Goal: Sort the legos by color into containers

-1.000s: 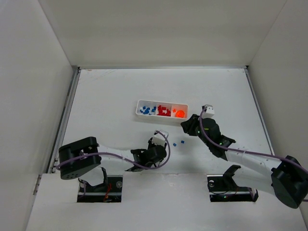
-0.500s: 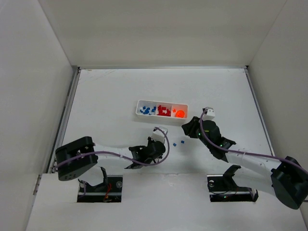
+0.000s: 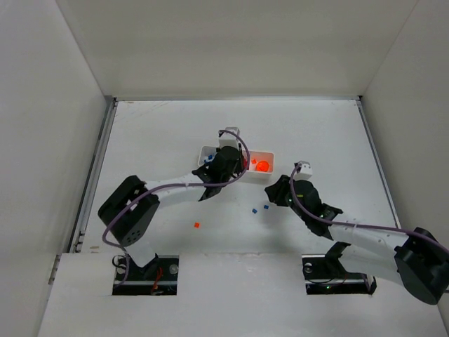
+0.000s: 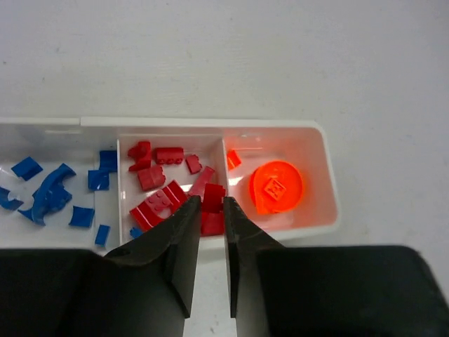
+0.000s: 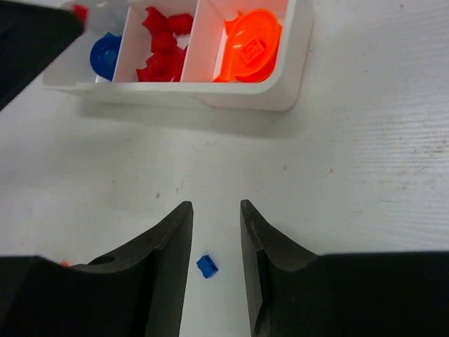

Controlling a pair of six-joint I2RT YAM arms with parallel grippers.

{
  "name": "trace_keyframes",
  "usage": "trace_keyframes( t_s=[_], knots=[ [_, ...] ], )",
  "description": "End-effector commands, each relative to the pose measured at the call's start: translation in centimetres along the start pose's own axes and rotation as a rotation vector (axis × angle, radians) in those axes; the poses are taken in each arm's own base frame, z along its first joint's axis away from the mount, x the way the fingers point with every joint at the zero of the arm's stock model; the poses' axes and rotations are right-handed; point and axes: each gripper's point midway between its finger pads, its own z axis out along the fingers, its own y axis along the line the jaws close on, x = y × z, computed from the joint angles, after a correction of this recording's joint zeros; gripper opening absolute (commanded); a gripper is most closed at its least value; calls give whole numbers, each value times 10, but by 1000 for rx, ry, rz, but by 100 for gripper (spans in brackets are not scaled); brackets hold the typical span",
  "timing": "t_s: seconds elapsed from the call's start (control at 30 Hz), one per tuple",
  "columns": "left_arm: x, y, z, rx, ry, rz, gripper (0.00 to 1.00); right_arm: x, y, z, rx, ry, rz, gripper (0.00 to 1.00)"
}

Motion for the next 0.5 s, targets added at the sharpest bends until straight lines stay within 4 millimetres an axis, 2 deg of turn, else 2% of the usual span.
trace_keyframes(
  t_s=[0.0, 0.07, 0.2, 0.3, 0.37, 0.47],
  knots=[
    [3, 7, 25, -6, 27, 13, 21, -11, 19, -5, -60, -56, 18, 39],
    [4, 14, 31, -22, 31, -7, 29, -9, 23, -8, -68, -53, 14, 39],
    [-7, 15, 20, -11, 5, -25, 36, -4, 38, -13, -105, -37, -7, 39],
    [-25, 20, -2, -3, -42, -53, 36, 3, 65, -14, -164, -11, -29, 38],
    [-37, 27, -22, -4, -86, -82, 37, 17, 89, -12, -207, 27, -67, 36],
    [-47, 49, -51, -39, -142, -129, 37, 41, 118, 1, -233, 75, -138, 33]
  ],
)
